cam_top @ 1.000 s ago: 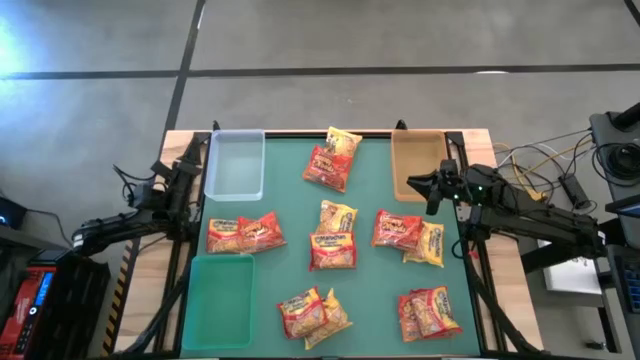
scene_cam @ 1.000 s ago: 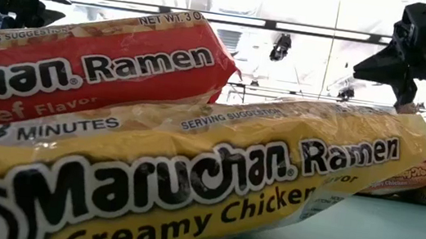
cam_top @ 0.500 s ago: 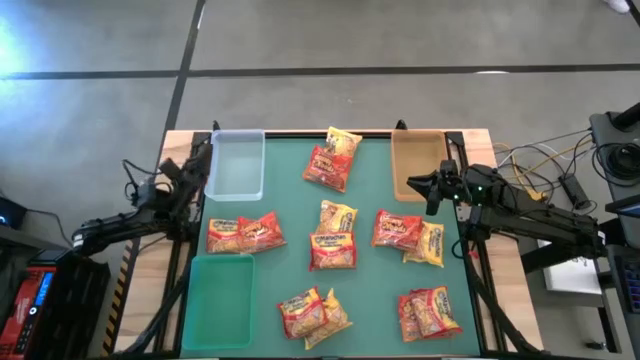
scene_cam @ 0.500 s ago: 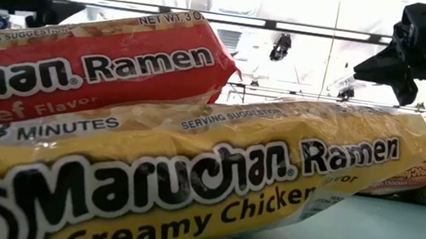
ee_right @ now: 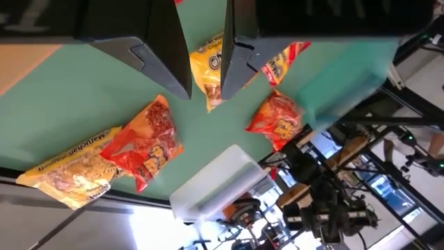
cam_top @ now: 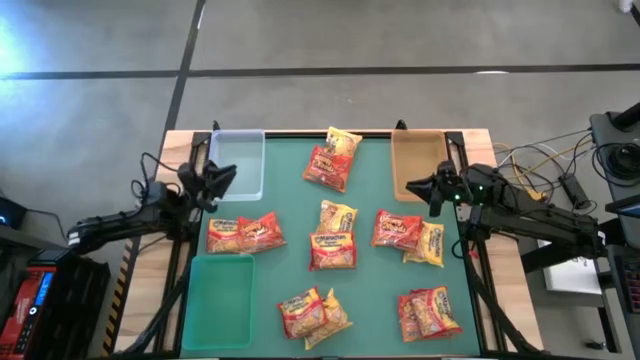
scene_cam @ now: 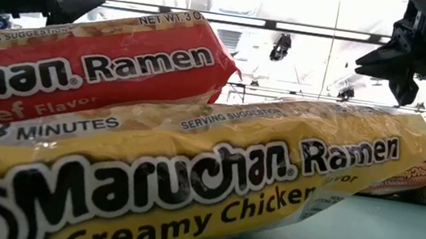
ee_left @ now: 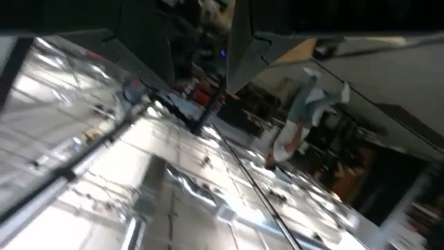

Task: Sort Maruchan noodles
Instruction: Put the orange noodle pack into the orange bin

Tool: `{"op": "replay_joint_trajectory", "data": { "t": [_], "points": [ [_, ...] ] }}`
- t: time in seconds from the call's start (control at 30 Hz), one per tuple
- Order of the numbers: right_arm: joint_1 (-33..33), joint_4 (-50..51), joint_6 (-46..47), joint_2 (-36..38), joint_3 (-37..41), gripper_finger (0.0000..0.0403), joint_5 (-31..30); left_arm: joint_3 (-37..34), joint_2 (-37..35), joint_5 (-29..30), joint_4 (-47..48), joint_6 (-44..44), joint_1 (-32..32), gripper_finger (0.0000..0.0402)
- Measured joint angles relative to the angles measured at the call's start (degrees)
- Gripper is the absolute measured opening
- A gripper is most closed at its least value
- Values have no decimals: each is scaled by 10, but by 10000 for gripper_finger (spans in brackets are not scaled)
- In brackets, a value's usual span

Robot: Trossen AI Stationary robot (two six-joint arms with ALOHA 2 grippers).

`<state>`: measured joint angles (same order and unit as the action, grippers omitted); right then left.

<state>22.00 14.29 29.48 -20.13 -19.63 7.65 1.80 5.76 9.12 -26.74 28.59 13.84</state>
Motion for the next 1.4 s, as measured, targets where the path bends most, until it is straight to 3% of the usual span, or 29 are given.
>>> {"op": "replay_joint_trajectory", "data": {
  "t": [0.53,0.93,1.4],
  "points": [
    [0,1,-16,-52,-41,68,1,0,107,4,-52,-17,-1,119],
    [0,0,-21,-74,-46,68,1,0,124,8,-69,44,-1,119],
    [0,2,-32,-74,-47,68,1,0,142,9,-72,52,-1,119]
  ]
}}
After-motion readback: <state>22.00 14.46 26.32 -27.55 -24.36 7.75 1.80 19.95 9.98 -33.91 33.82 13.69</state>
